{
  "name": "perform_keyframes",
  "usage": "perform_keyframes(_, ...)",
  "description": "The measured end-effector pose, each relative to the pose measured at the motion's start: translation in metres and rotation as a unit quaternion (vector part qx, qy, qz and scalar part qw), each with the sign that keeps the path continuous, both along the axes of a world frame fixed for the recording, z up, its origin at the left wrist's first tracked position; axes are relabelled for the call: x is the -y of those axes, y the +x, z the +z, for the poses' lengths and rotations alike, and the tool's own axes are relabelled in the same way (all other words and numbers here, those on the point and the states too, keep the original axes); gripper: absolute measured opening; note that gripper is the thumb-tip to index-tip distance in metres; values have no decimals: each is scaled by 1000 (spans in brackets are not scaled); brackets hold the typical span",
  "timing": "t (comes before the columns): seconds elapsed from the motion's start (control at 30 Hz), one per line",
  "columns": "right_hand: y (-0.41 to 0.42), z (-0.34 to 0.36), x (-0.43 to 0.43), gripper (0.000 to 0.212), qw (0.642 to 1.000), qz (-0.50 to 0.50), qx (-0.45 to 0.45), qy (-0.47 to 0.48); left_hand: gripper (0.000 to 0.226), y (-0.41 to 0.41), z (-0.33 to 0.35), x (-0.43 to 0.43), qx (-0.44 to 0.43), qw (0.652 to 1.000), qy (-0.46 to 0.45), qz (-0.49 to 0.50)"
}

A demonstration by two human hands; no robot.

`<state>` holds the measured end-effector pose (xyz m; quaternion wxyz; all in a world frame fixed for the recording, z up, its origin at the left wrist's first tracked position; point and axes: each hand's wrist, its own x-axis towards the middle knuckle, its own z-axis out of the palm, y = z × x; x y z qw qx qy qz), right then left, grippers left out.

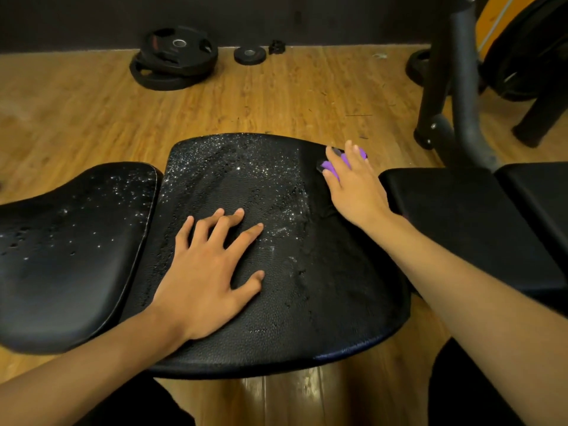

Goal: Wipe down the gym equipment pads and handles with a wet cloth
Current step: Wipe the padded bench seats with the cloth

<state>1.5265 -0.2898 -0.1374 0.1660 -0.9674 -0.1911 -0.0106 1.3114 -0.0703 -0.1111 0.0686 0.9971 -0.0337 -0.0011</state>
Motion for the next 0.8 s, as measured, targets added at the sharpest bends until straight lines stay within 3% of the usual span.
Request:
perform_keyframes(0.1, -95, -3, 39, 60, 1000, 16, 24, 10, 72, -1, 1, 0, -5, 1000, -1, 1)
perform_keyframes(0.23, -198, 6, 72, 59, 997, 54, -55, -19, 72, 0, 1, 1, -4, 1000, -3, -1)
perform_keyframes(0.37, -118, 1, 65, 56, 994, 111, -5, 14, 73, 2, 2, 1, -3, 1000, -8, 3)
perform_keyframes(0.47, -24, 2, 43, 54, 997, 54, -58, 15, 74, 1, 2, 2, -3, 1000, -11, 3)
perform_keyframes(0.53, -8, 0, 27, 55, 998, 7, -61, 24, 74, 0, 1, 2, 3, 1000, -13, 5)
perform_keyframes(0.67, -105, 4, 35, 77, 1000, -6, -22, 6, 73, 0, 1, 2, -4, 1000, -7, 2)
perform_keyframes(0.73, -168, 15, 47, 91, 998, 13, -64, -15, 73, 0, 2, 2, -5, 1000, -3, 0)
perform_keyframes(0.8, -193, 18, 57, 89, 993, 32, -93, -61, 72, 0, 2, 3, -1, 1000, -6, -1)
